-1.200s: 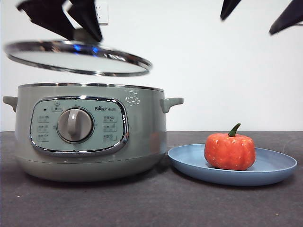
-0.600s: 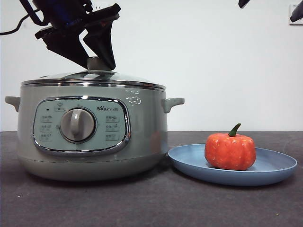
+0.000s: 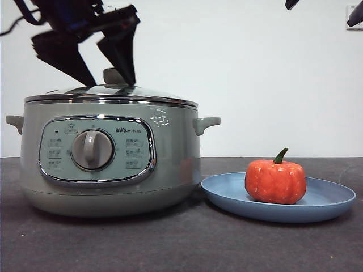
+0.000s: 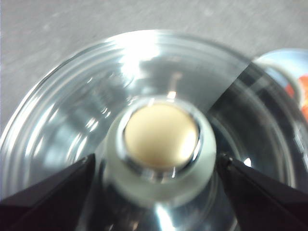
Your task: Take the pumpkin out from the steamer,put the pumpkin in the blue plate,close the lid
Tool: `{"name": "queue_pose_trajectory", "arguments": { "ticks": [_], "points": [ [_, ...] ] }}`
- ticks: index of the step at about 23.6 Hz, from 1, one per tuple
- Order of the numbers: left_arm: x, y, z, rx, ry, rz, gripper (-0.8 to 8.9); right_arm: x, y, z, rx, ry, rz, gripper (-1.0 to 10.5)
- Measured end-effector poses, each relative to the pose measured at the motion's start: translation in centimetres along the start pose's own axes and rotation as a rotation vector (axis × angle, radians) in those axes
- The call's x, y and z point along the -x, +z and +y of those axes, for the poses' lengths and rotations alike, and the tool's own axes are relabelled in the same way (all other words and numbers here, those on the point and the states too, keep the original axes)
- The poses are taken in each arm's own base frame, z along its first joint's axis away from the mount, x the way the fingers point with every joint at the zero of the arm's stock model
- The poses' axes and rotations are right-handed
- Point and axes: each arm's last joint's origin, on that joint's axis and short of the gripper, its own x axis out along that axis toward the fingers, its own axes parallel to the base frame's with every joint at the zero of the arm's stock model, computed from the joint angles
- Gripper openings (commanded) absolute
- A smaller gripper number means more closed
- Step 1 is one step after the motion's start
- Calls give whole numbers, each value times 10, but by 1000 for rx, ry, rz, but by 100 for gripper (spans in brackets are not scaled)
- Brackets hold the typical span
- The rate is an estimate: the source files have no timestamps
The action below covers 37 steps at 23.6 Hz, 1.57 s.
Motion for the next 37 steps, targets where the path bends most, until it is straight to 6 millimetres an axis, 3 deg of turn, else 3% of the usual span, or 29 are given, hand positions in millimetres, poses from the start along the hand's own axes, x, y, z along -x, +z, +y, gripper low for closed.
{"name": "queue_pose_trajectory", "arguments": {
  "ticks": [1,3,4,8,11,15,18,28,37],
  "points": [
    [9,-2,1,0,0,-5,393,0,0,0,0,0,0,517],
    [35,-5,2,1,-10,-28,38,1,0,0,-1,1,-4,214],
    [51,-7,3,-2,-24,-45,-3,4,0,0,-2,2,-12,31],
    [104,-16,3,-26,-39,-169,-8,23,-1,-4,-3,14,-98,-10],
    [133,-39,6,-15,0,-349,-8,33,-23,-9,6,28,-223,-10],
    [127,-93,9,-1,21,-431,-8,39,-67,-15,4,41,-296,-1],
    [121,-113,10,1,20,-452,-4,47,-79,-18,-35,49,-327,2],
    [114,-125,10,-15,21,-319,-4,53,-78,-22,-113,-40,-379,2],
    [119,-128,10,-23,20,-326,-4,53,-78,-22,-114,-40,-379,2]
  ]
}}
